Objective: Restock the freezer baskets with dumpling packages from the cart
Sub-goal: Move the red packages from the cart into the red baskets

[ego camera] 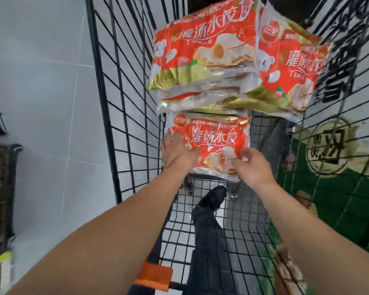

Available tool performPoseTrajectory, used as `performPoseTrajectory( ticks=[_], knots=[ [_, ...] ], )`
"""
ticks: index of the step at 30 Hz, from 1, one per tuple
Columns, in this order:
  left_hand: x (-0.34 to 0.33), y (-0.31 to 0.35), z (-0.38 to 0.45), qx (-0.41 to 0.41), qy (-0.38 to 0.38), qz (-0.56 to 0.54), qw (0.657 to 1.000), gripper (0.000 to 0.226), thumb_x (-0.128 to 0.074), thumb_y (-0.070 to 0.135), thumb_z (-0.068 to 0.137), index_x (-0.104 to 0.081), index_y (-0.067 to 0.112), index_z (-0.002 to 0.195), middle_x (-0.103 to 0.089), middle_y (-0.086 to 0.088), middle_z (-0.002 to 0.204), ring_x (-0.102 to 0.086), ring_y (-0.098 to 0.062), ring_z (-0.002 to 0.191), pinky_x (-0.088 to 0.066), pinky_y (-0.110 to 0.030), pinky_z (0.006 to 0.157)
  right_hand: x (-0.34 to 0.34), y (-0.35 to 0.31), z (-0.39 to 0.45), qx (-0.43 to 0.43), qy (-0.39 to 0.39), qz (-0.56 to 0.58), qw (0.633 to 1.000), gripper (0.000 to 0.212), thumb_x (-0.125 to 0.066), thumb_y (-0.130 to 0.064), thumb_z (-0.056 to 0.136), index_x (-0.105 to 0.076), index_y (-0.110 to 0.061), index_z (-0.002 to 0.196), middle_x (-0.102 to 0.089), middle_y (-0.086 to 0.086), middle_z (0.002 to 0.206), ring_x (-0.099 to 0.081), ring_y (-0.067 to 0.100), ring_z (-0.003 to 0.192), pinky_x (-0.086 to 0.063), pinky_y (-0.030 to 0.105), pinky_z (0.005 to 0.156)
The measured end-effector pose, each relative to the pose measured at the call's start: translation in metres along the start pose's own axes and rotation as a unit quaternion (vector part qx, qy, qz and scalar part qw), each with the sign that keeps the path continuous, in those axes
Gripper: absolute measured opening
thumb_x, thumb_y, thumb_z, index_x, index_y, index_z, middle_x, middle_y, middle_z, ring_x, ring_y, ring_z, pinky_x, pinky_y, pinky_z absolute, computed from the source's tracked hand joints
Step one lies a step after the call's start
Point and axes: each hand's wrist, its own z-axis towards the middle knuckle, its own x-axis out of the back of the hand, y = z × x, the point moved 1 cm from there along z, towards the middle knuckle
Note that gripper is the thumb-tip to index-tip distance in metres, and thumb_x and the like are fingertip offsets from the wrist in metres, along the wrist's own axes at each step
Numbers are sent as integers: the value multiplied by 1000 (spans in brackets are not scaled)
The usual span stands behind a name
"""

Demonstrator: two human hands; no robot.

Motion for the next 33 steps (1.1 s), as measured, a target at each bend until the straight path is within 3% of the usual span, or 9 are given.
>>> performPoseTrajectory(
  ticks=[3, 6, 8, 11, 16, 20, 24, 28, 33],
  knots=[
    [-16, -4, 19, 23, 24, -15, 999, 75, -66, 37, 85, -32, 18, 149, -24, -7, 160, -21, -26, 148, -17, -41, 123, -8, 6, 23, -25, 23, 62, 997, 34, -68, -15, 88, -55, -15, 119, -59, -2, 104, -54, 13, 88, -39, 20, 77],
    [-31, -3, 24, 37, 39, -47, 997, 79, -67, 38, 84, -29, 17, 149, -34, -7, 155, -32, -29, 143, -28, -49, 118, -14, 12, 39, -56, 40, 132, 989, 28, -63, -11, 91, -49, -17, 114, -58, -10, 81, -56, -4, 53, -36, 5, 43],
    [-36, -3, 19, 31, 42, -48, 997, 81, -66, 39, 84, -26, 17, 151, -34, -7, 156, -33, -29, 142, -29, -49, 117, -14, 17, 47, -83, 61, 196, 975, 28, -62, -16, 91, -51, -15, 116, -65, -3, 88, -63, 2, 64, -44, 8, 55],
    [-37, -5, 8, 8, 27, -33, 999, 81, -63, 38, 87, -21, 19, 154, -26, -5, 161, -24, -27, 146, -22, -46, 121, -9, 30, 52, -127, 85, 211, 965, 20, -62, -26, 91, -60, -19, 109, -67, 2, 110, -62, 20, 96, -45, 31, 82],
    [-34, -8, -3, -19, 14, -66, 998, 53, -57, 31, 94, -40, 25, 144, -42, -2, 145, -38, -25, 134, -33, -38, 112, -5, 56, 47, -178, 127, 219, 951, 7, -57, -19, 93, -63, -15, 95, -65, 3, 88, -56, 17, 73, -40, 26, 62],
    [-28, -15, 12, 29, 43, -97, 994, 43, -51, 29, 99, -47, 13, 138, -49, -8, 139, -50, -27, 124, -44, -36, 102, -7, 72, 45, -213, 146, 252, 933, 9, -57, -15, 90, -65, -15, 85, -66, 5, 91, -58, 20, 77, -39, 25, 58],
    [-31, -20, 20, 85, 13, -85, 993, 31, -51, 30, 101, -56, 10, 124, -64, -7, 118, -61, -27, 105, -46, -30, 81, -11, 76, 41, -203, 153, 263, 931, 13, -58, -10, 88, -64, -17, 80, -70, 5, 99, -64, 23, 87, -48, 29, 67],
    [-31, -26, 13, 82, 5, -95, 992, 12, -54, 23, 97, -59, 12, 97, -62, -5, 92, -60, -25, 87, -50, -32, 72, -8, 81, 27, -207, 161, 302, 917, 20, -62, -10, 85, -66, -21, 68, -74, 5, 87, -72, 30, 89, -61, 48, 77],
    [-8, -11, -17, 57, 5, -167, 984, 10, -56, 20, 92, -57, 16, 83, -62, -3, 89, -59, -22, 77, -48, -28, 64, 3, 67, -23, -177, 184, 318, 913, 17, -64, -16, 87, -66, -23, 72, -72, 0, 94, -69, 26, 93, -57, 49, 88]
  ],
)
